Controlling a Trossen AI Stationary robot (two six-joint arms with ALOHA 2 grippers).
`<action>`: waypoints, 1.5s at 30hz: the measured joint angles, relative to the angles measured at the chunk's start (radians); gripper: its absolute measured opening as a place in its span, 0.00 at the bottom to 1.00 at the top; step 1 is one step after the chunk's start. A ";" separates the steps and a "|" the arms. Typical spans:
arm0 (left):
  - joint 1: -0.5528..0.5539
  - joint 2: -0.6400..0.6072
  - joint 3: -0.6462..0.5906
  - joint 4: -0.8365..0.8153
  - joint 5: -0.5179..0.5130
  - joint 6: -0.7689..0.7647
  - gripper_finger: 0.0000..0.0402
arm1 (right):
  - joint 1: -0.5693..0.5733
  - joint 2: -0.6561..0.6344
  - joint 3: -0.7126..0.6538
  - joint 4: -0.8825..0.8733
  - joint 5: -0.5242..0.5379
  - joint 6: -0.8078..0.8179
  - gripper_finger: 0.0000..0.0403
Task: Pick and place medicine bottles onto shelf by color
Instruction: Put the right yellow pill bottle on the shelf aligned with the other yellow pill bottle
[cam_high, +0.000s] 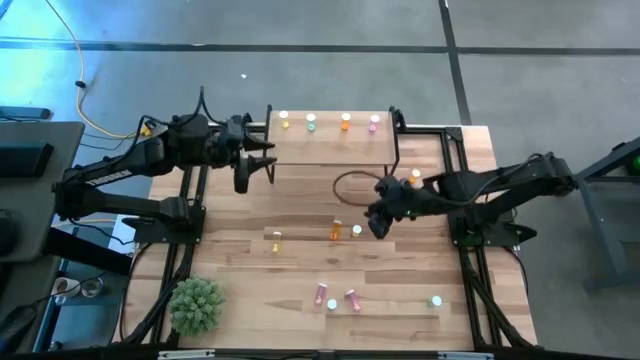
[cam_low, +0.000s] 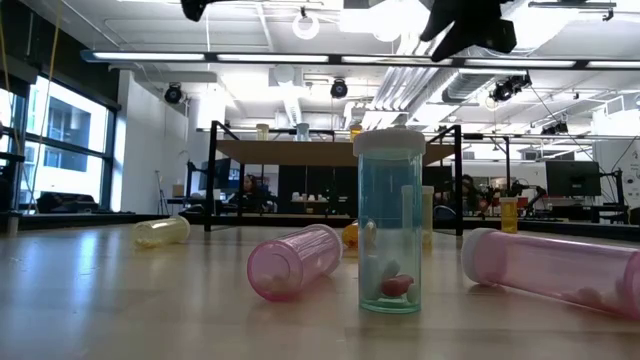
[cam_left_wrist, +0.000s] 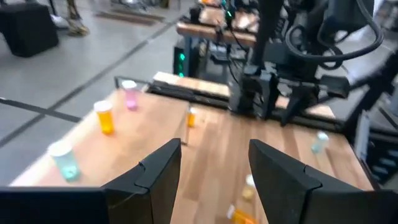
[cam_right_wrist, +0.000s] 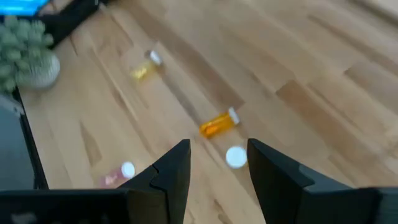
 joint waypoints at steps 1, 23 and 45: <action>-0.012 0.000 0.000 -0.010 0.000 0.000 0.45 | 0.011 0.011 0.000 0.000 0.000 0.003 0.37; -0.109 0.000 0.000 -0.034 -0.008 0.036 0.45 | 0.050 0.181 0.000 -0.118 -0.010 0.143 0.42; -0.107 0.000 0.000 -0.051 -0.053 0.034 0.45 | 0.131 -0.045 -0.122 -0.371 0.198 0.315 0.43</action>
